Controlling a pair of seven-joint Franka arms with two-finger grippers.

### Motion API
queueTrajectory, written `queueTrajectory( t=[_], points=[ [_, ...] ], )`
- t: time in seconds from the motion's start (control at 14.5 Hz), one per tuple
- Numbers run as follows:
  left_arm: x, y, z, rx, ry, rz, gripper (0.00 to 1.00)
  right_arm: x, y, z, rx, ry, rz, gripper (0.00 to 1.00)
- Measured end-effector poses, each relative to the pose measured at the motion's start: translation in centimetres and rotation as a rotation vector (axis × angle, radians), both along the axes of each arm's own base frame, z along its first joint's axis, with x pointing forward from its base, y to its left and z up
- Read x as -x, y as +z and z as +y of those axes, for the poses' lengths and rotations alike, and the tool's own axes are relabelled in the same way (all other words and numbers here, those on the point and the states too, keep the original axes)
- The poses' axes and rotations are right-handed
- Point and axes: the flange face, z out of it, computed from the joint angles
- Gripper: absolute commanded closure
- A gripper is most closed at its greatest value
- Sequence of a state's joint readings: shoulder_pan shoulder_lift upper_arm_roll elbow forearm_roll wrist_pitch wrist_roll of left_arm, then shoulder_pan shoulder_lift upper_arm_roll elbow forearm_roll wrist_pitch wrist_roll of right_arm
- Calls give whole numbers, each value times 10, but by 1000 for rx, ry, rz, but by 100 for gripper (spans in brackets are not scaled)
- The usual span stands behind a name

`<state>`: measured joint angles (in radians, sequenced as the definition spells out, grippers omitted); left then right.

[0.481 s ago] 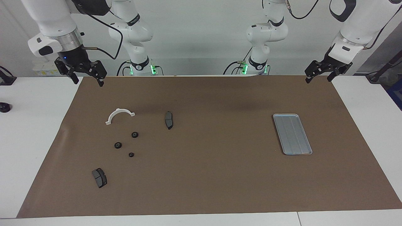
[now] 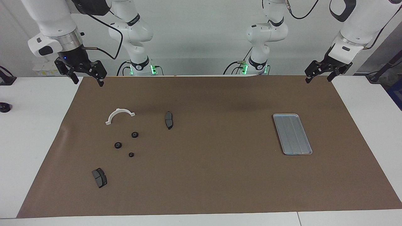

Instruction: Pick bearing gear from pile to tray

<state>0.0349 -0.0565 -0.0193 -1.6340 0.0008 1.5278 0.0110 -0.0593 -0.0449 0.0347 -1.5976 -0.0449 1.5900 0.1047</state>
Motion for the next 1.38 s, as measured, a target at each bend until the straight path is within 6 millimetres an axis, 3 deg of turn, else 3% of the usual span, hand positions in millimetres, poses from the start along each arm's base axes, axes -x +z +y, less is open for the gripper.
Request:
queueTrajectory(
  t=[0.34, 0.48, 0.62, 0.83, 1.17, 1.38],
  points=[
    [0, 0, 0, 0, 0, 0, 0, -4, 0, 0, 1, 2, -35, 0],
    [0, 0, 0, 0, 0, 0, 0, -13, -12, -1, -9, 2, -79, 0],
    [0, 0, 0, 0, 0, 0, 0, -24, -46, -1, -36, -3, -117, 0],
    [0, 0, 0, 0, 0, 0, 0, -43, -112, -9, -41, -11, -107, 0],
    [0, 0, 0, 0, 0, 0, 0, -83, -228, -23, -35, 155, -68, 0],
    [0, 0, 0, 0, 0, 0, 0, -92, -273, -26, -33, 236, -54, 0]
  ],
)
